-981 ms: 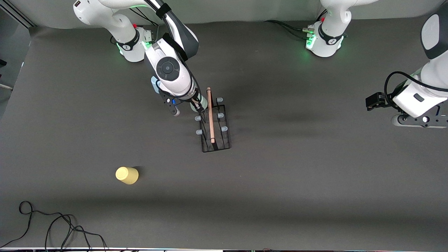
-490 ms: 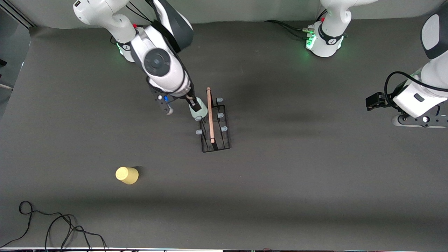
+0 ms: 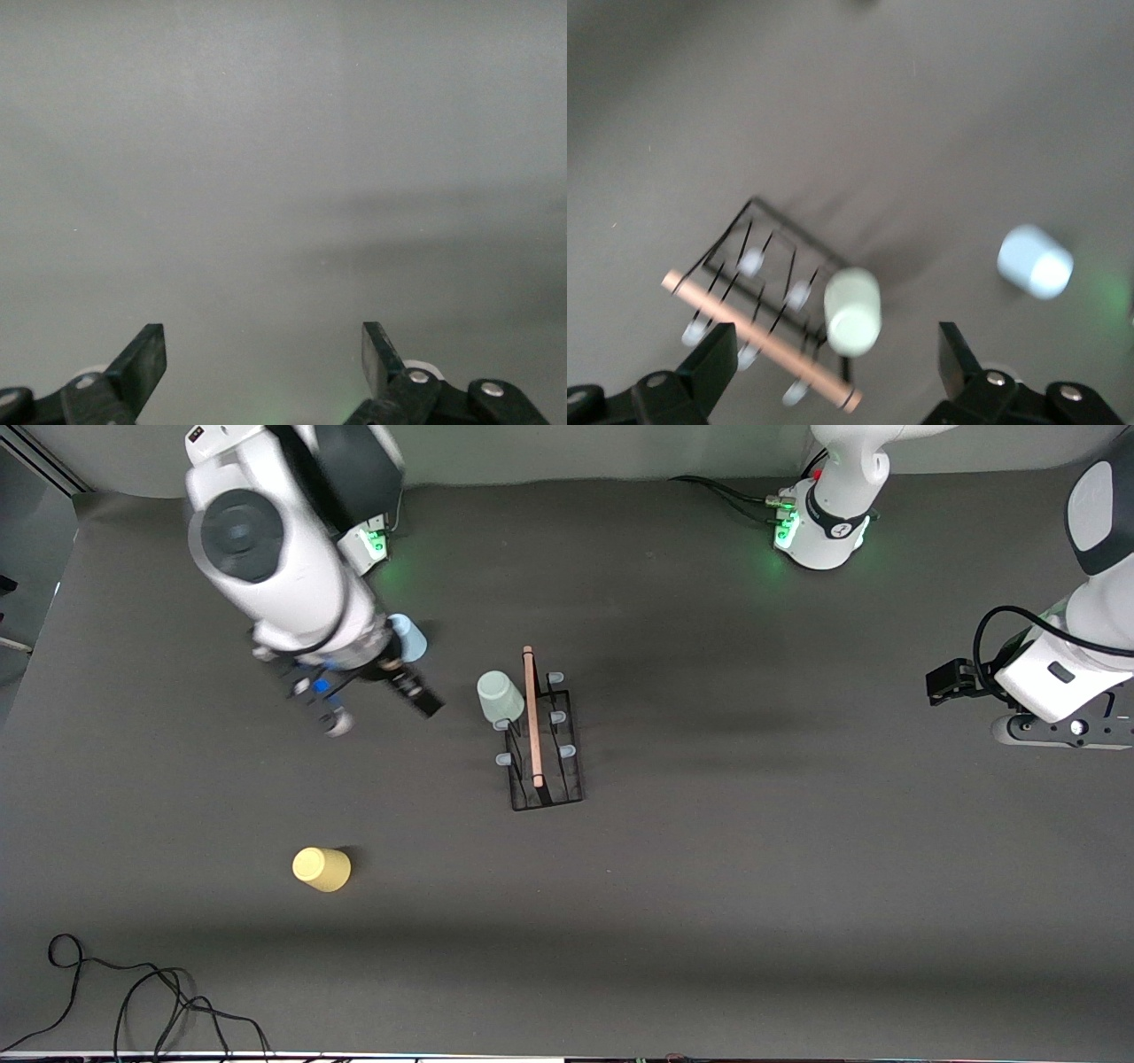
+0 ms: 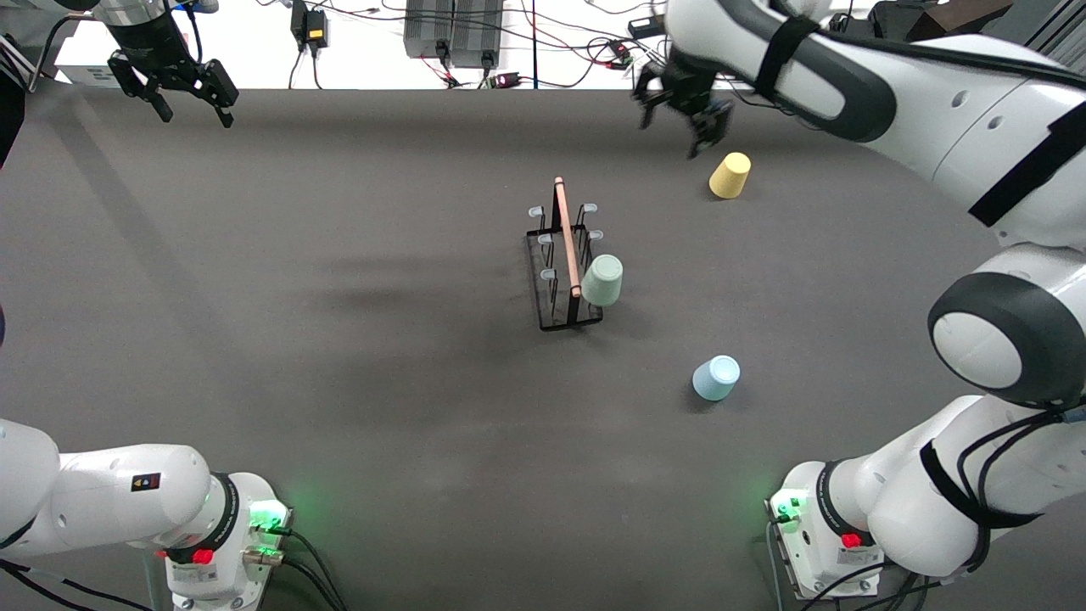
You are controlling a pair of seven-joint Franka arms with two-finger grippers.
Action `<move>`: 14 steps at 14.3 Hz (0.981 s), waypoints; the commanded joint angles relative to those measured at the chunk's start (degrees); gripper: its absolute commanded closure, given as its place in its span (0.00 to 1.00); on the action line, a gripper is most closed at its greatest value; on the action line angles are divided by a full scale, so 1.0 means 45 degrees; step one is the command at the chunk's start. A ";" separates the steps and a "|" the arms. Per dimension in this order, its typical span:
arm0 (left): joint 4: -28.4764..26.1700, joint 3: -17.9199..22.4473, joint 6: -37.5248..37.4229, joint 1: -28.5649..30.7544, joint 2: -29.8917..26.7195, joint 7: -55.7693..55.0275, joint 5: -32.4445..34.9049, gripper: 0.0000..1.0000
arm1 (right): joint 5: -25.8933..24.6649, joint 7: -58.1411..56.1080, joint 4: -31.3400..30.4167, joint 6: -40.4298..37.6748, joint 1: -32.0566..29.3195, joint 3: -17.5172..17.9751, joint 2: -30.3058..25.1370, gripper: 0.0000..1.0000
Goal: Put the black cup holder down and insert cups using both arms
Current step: 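Move the right gripper from the rack to the yellow cup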
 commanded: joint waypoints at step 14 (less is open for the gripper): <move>-0.0375 0.0035 0.0205 0.0026 -0.0398 0.0225 -0.0129 0.01 | 0.2350 -1.5510 0.4008 0.2100 -0.4007 -0.2724 0.5111 0.00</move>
